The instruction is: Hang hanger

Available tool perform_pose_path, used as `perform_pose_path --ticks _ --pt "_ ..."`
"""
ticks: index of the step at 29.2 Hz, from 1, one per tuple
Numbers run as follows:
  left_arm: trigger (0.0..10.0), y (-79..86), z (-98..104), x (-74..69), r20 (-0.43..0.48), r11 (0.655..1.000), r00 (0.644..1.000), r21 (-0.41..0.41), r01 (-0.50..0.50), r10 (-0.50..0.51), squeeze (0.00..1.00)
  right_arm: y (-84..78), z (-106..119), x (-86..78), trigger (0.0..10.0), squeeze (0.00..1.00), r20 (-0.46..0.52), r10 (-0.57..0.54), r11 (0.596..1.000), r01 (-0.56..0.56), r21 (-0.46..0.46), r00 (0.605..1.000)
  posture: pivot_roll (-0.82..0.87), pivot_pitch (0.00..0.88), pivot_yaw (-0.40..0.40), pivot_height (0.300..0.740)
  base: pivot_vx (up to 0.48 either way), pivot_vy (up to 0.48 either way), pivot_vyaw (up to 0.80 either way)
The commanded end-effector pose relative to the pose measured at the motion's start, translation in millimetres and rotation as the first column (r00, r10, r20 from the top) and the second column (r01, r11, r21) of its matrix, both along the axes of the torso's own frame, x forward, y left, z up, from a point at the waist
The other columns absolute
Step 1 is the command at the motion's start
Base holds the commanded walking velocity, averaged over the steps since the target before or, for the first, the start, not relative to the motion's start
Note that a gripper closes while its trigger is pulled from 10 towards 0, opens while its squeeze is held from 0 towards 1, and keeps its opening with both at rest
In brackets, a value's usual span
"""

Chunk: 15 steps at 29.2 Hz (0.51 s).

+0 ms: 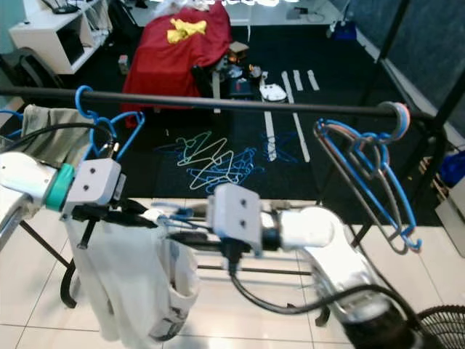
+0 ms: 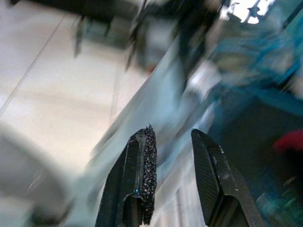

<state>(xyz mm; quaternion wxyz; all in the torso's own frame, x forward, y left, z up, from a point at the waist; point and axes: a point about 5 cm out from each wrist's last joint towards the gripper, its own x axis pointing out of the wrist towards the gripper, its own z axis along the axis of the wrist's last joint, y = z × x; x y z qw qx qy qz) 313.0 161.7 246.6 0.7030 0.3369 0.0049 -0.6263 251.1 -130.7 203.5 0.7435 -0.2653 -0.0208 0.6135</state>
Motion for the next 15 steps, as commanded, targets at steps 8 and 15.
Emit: perform_pose_path --ticks 8,15 --pt "10.0 5.5 19 1.7 -0.011 0.991 0.998 -0.116 -0.062 0.061 0.0 -47.0 -19 25.5 10.0 0.0 0.01 -0.411 0.906 0.407 0.115 0.912 0.0 0.0 0.177 0.74 0.0 0.0 0.0" --pt "10.0 4.7 17 4.7 -0.011 0.976 0.987 -0.151 -0.159 0.159 0.0 -68.0 -3 39.8 10.0 0.0 -0.077 -0.654 0.686 0.633 0.359 0.752 0.0 0.006 0.183 0.74 0.0 0.0 0.0"
